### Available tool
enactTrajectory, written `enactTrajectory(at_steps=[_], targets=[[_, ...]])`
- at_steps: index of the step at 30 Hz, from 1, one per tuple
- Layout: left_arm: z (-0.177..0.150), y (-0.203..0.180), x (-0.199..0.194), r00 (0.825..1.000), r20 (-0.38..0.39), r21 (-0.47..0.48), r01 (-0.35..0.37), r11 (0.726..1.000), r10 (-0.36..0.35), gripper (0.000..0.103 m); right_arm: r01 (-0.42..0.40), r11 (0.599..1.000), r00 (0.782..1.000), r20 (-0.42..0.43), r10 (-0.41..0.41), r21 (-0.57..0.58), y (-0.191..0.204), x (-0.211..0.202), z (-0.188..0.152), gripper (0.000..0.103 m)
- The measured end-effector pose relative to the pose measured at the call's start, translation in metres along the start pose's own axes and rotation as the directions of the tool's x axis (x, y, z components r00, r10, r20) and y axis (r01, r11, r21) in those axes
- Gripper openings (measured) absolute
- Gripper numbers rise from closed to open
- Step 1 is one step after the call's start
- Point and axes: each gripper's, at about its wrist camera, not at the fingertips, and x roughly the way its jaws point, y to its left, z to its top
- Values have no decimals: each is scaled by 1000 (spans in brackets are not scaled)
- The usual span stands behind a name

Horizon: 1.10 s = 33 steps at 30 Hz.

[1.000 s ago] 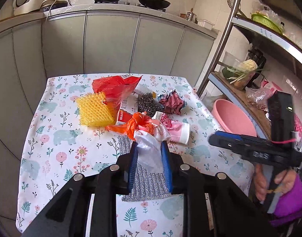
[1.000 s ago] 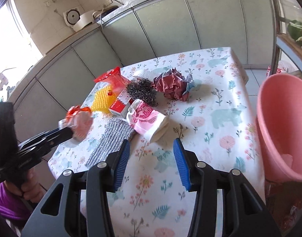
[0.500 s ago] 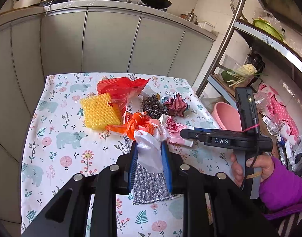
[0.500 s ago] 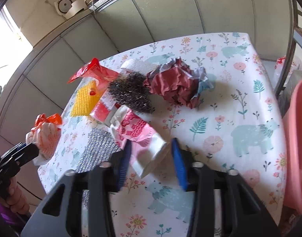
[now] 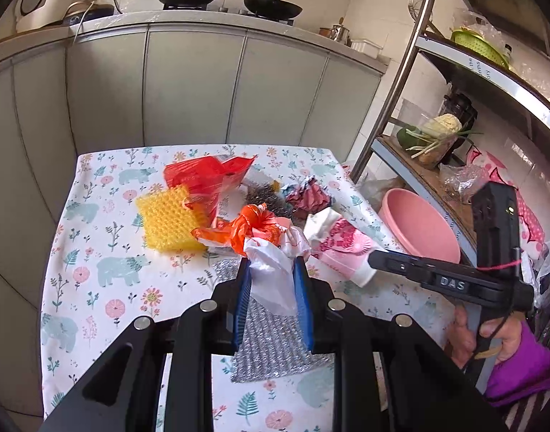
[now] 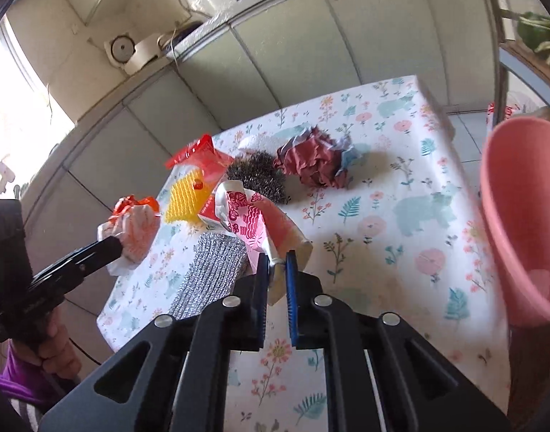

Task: Collect trash
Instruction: 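Grasp the orange-and-white bag with the left gripper while the right gripper grasps the pink-and-white tissue packet, then carry both items over the pink bucket and open both grippers to drop them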

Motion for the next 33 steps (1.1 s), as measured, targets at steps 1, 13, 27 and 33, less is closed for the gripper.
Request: enactTrajectory(at_steps=[1, 13, 27, 33], targets=[[2, -4, 1, 1000, 1, 6, 6, 1000, -6, 23, 9, 1000, 1000, 27, -10, 9, -3, -12, -2, 10], [29, -71, 40, 990, -49, 110, 140, 984, -135, 23, 209, 957, 930, 262, -259, 203, -61, -111, -12, 10], [57, -174, 109, 939, -154, 267, 340, 902, -308, 23, 367, 851, 837, 267, -478, 375, -113, -129, -11, 10], [53, -208, 151, 918, -229, 296, 384, 875, -325, 23, 416, 804, 816, 217, -536, 425, -134, -124, -18, 10]])
